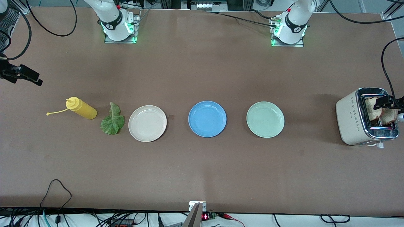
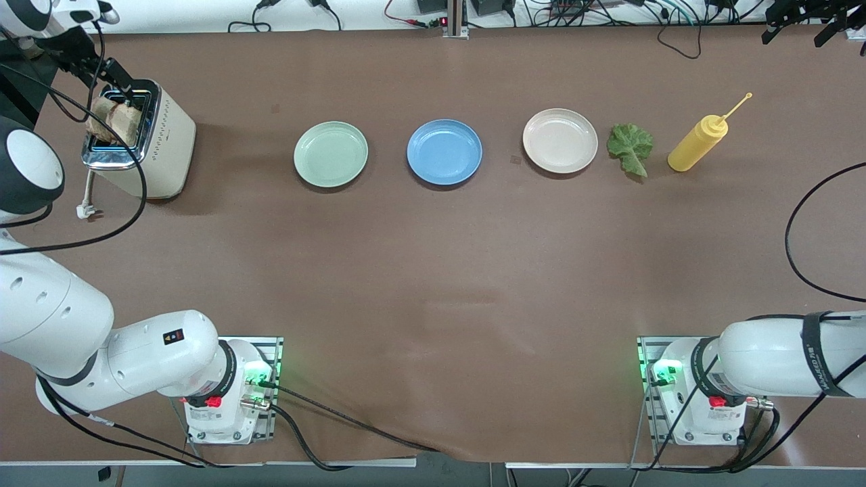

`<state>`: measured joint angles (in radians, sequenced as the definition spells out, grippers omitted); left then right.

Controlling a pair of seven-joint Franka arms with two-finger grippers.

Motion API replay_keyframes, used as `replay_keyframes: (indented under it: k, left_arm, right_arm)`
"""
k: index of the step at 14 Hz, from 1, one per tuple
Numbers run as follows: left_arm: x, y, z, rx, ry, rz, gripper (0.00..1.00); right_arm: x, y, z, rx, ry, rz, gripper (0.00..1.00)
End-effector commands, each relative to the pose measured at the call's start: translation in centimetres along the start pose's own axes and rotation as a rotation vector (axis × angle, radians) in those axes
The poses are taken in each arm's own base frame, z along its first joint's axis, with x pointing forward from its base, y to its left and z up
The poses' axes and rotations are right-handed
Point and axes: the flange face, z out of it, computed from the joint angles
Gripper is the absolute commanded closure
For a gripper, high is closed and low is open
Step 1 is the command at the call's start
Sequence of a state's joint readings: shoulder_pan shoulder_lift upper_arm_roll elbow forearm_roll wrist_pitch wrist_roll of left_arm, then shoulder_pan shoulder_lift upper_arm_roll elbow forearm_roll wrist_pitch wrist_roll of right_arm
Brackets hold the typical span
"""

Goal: Make sandwich in blue plate with both arms
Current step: 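Grasp one bread slice with the left gripper and lift it out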

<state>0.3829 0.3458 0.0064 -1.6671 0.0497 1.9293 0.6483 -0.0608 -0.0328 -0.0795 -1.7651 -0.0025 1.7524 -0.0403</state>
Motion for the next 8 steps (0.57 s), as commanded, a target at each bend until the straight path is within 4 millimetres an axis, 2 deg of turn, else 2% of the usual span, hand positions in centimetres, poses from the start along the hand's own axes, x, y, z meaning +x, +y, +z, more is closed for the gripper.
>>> replay_keyframes:
  k: [1,4,6,7,8]
  left_arm:
    - [-0.1,-1.3,1.5,-0.049,0.02,0.0,0.05]
    - [-0.2,-1.2,1.8,-0.058,0.009,-0.001,0.27]
    - [-0.6,-1.2,2.4,-0.069,-0.004,-0.005,0.44]
    - [-0.9,-1.4,2.6,-0.075,-0.011,-0.009,0.57]
    - [-1.4,-1.5,2.9,-0.094,-0.033,-0.025,0.6]
  right_arm:
    - [0.4,-0.1,0.1,0.003,0.0,0.01,0.0]
    - [1.3,-0.2,1.6,0.006,-0.017,0.011,0.0]
    - [2.0,-0.6,1.4,0.008,-0.011,0.005,0.0]
    - [2.0,-0.5,1.5,0.008,-0.012,0.007,0.0]
    - [2.0,-0.5,1.5,0.008,-0.014,0.007,0.0]
